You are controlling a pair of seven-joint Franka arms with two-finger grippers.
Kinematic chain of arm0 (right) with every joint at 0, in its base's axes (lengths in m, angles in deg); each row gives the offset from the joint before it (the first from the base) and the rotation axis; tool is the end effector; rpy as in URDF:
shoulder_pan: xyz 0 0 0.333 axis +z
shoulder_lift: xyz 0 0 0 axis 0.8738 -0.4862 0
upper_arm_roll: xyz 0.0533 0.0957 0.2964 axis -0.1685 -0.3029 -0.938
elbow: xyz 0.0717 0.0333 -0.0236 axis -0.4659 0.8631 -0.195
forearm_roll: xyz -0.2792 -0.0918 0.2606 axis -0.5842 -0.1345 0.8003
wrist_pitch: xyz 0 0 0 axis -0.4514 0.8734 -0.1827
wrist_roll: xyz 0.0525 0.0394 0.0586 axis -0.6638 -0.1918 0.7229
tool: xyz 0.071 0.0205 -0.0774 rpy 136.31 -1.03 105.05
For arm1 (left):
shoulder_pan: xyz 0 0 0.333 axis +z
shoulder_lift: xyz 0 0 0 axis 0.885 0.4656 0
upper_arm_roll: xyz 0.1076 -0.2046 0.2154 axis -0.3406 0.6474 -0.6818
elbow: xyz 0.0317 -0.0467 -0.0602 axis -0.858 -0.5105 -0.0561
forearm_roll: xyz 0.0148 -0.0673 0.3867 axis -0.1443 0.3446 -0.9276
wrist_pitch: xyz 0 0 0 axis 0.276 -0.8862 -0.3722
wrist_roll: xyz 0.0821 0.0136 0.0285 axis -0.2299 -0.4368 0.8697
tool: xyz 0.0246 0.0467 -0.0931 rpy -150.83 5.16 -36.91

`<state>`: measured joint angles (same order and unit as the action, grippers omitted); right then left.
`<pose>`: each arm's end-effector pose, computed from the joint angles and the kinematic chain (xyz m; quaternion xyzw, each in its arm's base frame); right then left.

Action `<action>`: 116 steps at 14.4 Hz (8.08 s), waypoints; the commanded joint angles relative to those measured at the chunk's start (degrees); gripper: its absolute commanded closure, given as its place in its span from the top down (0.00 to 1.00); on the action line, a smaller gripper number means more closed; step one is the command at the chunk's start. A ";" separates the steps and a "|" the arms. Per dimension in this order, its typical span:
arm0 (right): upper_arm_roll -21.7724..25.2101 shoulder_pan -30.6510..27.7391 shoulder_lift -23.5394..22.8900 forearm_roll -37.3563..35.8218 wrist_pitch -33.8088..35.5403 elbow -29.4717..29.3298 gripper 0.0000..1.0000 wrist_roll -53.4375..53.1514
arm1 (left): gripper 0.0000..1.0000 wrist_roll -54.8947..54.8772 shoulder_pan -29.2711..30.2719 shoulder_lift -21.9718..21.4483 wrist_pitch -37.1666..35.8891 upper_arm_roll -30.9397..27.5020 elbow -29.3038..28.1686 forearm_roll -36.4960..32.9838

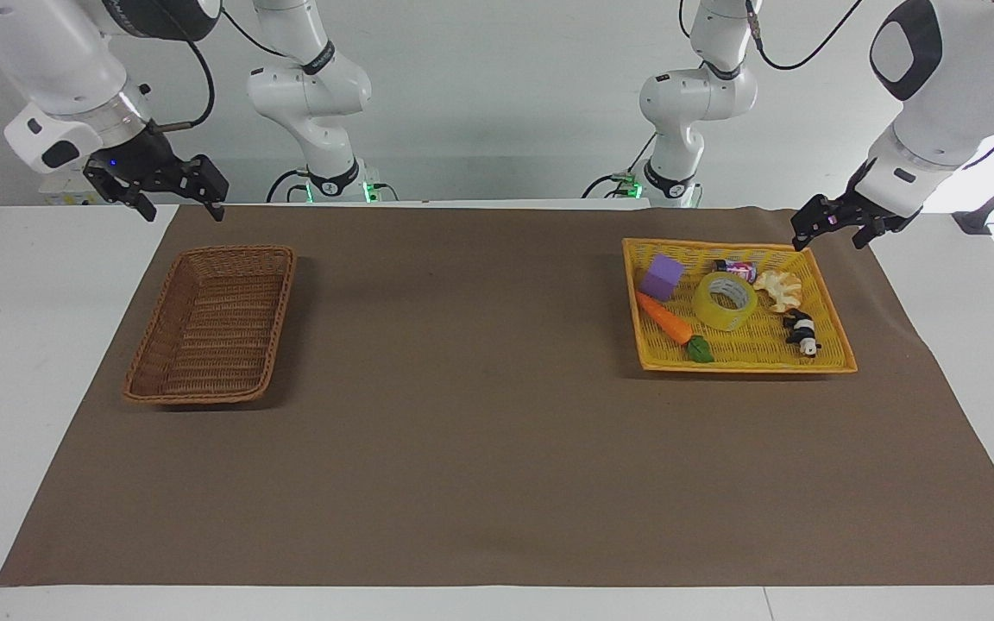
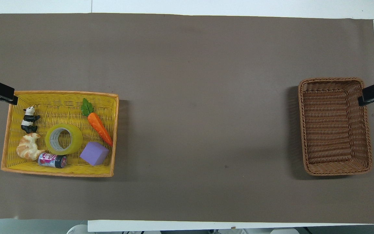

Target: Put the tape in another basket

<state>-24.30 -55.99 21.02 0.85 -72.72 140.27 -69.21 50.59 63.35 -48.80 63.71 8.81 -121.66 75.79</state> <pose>0.5295 -0.0480 0.6335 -0.9979 0.0094 0.0641 0.0028 0.5326 -0.0304 0.5836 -0.9965 0.0373 0.0738 0.0073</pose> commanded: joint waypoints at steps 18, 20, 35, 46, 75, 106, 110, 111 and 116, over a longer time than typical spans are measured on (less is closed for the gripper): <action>-0.09 -0.08 1.28 -0.23 -0.63 1.59 0.99 1.04 | 0.90 -0.07 3.56 -6.31 35.98 -0.19 -42.51 -0.88; -0.09 -0.08 1.37 -0.23 -0.63 1.68 0.99 1.04 | 0.83 0.02 3.21 -5.77 36.16 -0.19 -42.60 -0.88; -0.09 -0.08 1.37 -0.23 -0.63 1.59 0.99 1.04 | 0.63 -0.25 2.24 -5.16 43.01 -0.11 -48.31 -0.88; -0.09 -0.08 1.28 -0.23 -0.63 1.59 0.99 1.04 | 0.01 -0.33 2.24 -5.16 43.72 -0.11 -48.93 -0.96; 0.17 -1.85 4.96 30.29 -2.46 12.19 0.99 14.31 | 0.00 28.23 -25.36 0.47 22.97 0.25 -14.12 23.47; -1.67 30.15 1.72 75.54 -43.08 33.85 0.83 8.42 | 0.00 29.64 -28.79 -0.41 23.42 0.25 -13.59 25.40; -1.67 29.98 1.63 75.53 -42.73 33.85 0.08 8.24 | 0.00 29.73 -28.79 -0.41 23.42 0.25 -13.68 25.32; -1.67 30.06 1.63 75.45 -42.90 33.85 0.00 8.16 | 0.00 29.73 -28.79 -0.41 23.33 0.25 -13.68 25.32; -1.67 29.89 1.63 75.45 -42.55 33.76 0.00 8.42 | 0.08 32.00 -28.87 -0.41 23.51 0.25 -13.33 25.14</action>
<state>-25.97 -26.22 21.87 75.50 -115.05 173.42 -61.06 80.02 35.54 -48.98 86.83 9.72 -135.81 100.32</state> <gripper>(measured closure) 0.463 0.775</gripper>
